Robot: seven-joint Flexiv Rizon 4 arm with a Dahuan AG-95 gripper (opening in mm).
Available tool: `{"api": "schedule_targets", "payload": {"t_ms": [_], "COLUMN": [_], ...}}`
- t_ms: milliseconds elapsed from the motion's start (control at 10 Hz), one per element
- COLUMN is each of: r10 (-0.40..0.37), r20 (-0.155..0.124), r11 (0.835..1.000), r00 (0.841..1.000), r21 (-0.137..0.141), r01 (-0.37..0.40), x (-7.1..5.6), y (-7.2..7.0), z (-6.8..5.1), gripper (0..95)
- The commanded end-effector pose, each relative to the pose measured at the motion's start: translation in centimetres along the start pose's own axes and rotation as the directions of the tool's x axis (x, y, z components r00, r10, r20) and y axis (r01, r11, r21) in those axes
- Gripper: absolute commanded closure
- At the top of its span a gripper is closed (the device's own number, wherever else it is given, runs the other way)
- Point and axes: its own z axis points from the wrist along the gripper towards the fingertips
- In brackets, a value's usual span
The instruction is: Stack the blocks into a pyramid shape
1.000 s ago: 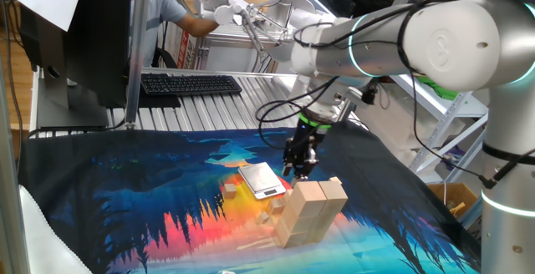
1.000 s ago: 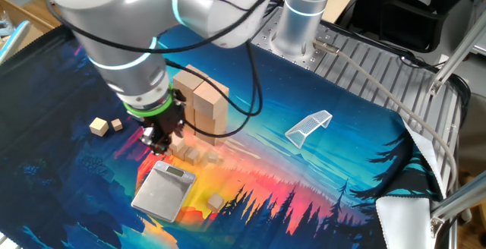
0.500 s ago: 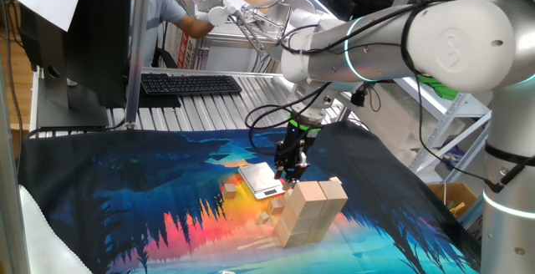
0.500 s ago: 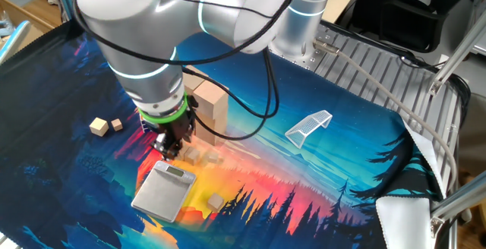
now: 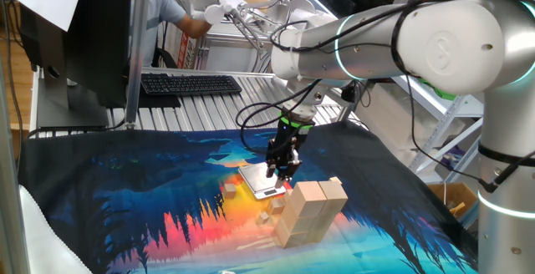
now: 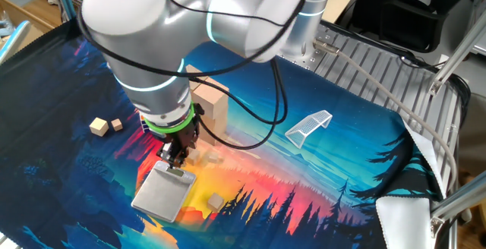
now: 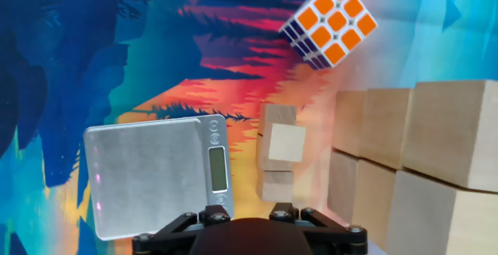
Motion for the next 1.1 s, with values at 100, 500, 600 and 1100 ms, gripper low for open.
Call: {"api": "schedule_targets", "payload": {"t_ms": [100,500,600,1100], "r10": [-0.061,-0.144,-0.166,-0.211], "r20": [0.065,0.003,0.002,0.021], "r11": [0.997,0.989,0.986,0.977], "r00": [0.996,0.990,0.986,0.977], "r21": [0.040,0.015,0.008,-0.002], "r01": [0.058,0.144,0.166,0.211], "x": [-0.03,-0.03,-0.03,-0.03], "y": [0.05,0.05,0.05,0.05], "z": [-0.02,-0.02,-0.02,-0.02], "gripper": [57.0,38.0,38.0,38.0]}}
